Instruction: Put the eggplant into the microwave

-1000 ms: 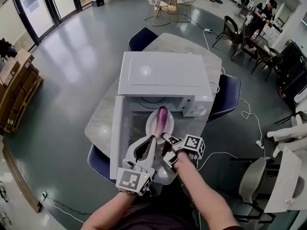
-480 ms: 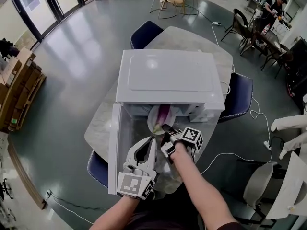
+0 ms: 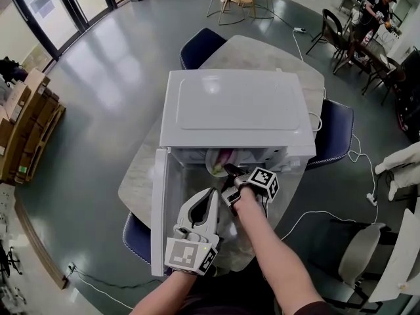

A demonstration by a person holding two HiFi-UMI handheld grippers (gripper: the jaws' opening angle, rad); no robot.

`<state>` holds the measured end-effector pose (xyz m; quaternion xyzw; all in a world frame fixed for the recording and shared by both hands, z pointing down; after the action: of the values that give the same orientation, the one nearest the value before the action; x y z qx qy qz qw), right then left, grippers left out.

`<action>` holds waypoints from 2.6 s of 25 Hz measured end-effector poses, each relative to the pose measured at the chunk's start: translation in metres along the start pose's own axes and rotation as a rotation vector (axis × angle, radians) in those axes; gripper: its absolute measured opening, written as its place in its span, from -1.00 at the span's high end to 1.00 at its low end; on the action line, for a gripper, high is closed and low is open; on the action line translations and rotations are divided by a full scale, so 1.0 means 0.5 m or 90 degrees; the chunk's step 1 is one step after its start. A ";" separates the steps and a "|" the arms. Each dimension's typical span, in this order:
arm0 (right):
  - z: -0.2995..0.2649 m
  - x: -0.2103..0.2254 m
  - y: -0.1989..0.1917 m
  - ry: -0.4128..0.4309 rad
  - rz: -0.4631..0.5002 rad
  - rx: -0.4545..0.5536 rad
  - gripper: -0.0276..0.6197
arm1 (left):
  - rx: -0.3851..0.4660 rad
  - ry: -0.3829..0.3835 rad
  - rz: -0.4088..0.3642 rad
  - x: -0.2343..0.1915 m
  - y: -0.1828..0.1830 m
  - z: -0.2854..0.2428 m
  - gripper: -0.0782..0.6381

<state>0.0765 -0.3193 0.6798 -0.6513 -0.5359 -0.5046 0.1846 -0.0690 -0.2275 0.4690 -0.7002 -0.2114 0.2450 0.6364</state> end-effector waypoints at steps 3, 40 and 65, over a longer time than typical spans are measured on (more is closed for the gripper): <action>-0.018 -0.005 0.003 0.000 0.001 0.005 0.82 | -0.002 0.004 0.001 -0.007 -0.001 0.001 0.76; -0.029 -0.004 -0.048 0.008 0.049 -0.025 0.85 | -0.023 0.010 0.013 -0.020 -0.005 0.001 0.76; -0.075 -0.045 -0.006 0.044 0.084 -0.031 0.67 | -0.035 0.031 0.011 -0.007 -0.001 0.018 0.76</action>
<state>0.0586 -0.3593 0.6754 -0.6717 -0.4724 -0.5264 0.2203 -0.0771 -0.2225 0.4693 -0.7248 -0.1963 0.2280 0.6198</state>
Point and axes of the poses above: the fingertips, and each gripper's own axes: z backward along the fingers, x to its right, y out of its top, the point moved 7 cm from there along z, backward along the fingers, and after that the axes turned 11 degrees about -z, right-handed, at the moved point
